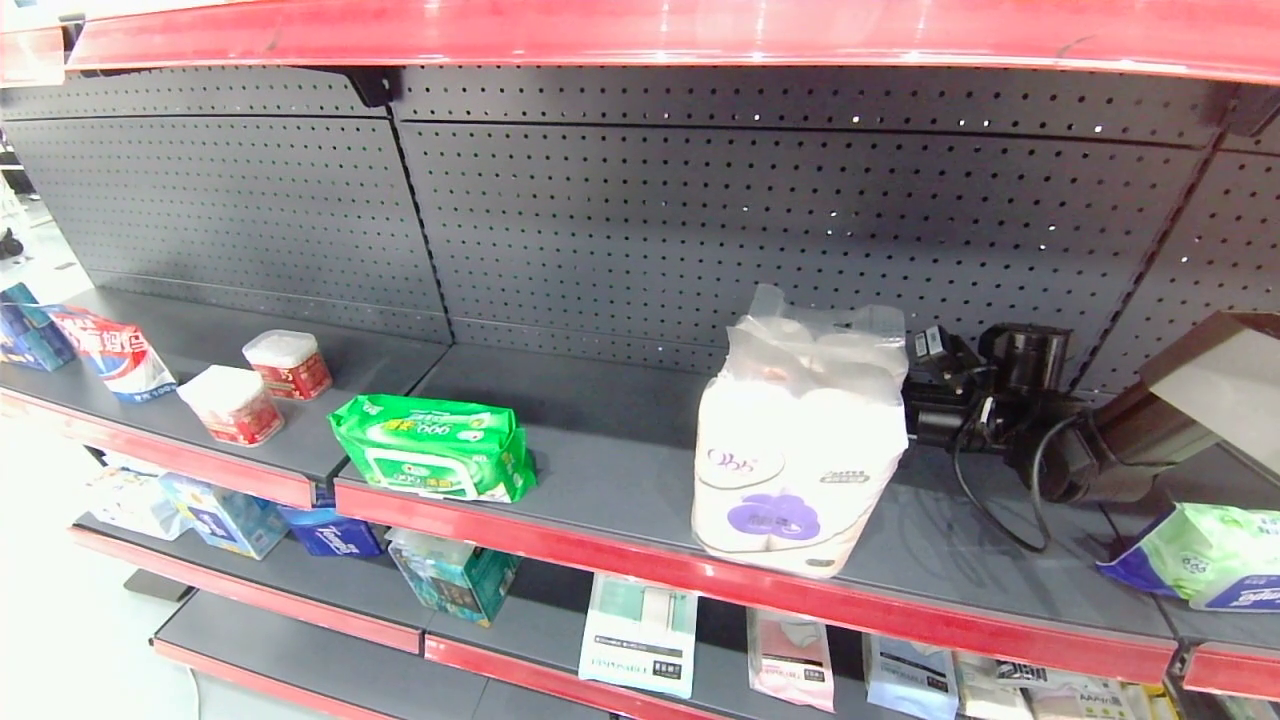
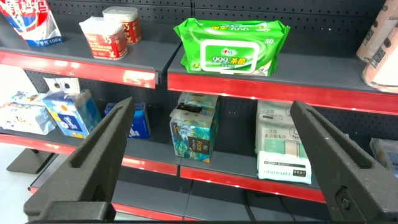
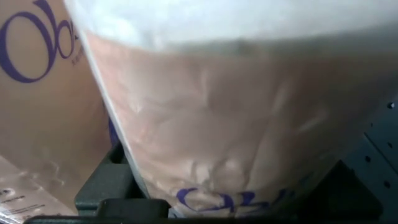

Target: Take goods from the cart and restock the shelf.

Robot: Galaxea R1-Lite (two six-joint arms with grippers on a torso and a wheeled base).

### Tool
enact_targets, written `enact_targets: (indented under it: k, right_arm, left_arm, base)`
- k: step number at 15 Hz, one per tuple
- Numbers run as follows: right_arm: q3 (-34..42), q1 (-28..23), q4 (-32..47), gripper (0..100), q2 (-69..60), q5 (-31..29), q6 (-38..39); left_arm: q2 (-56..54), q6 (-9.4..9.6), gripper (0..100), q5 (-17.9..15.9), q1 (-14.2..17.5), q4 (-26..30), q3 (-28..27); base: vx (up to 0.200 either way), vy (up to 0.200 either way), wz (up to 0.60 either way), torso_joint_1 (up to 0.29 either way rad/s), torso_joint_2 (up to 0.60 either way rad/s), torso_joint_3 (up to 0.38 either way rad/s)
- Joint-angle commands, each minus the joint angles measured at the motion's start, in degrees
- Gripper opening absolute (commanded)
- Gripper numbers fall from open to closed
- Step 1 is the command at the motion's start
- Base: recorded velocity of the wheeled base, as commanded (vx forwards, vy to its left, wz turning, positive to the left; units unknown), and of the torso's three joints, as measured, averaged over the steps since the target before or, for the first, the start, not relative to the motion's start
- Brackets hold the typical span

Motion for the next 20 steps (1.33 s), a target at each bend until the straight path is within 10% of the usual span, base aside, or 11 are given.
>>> enact_targets:
  k: [1, 6, 7, 20]
  right_arm:
    - [0.0, 0.1, -0.1, 0, 0.0, 0.0, 0.0]
    - [0.7, -0.1, -0.1, 0, -0.3, -0.1, 0.0]
    - [0.6, 0.0, -0.1, 100, -0.4, -0.2, -0.1]
    - [7.3, -3.0, -0.1, 100, -7.7, 0.1, 0.0]
  left_arm:
    - [0.0, 0.02, 100, 0.0, 0.0, 0.0, 0.0]
    - [0.0, 0.02, 100, 0.0, 0.0, 0.0, 0.0]
    - [0.0, 0.02, 100, -0.1, 0.0, 0.0, 0.0]
    - [0.0, 0.02, 100, -0.1, 0.0, 0.0, 0.0]
  base:
    - [0.000, 0.000, 0.00, 0.000, 0.00, 0.000]
    - [0.000, 0.000, 0.00, 0.000, 0.00, 0.000]
    - [0.000, 0.000, 0.00, 0.000, 0.00, 0.000]
    - [0.000, 0.000, 0.00, 0.000, 0.00, 0.000]
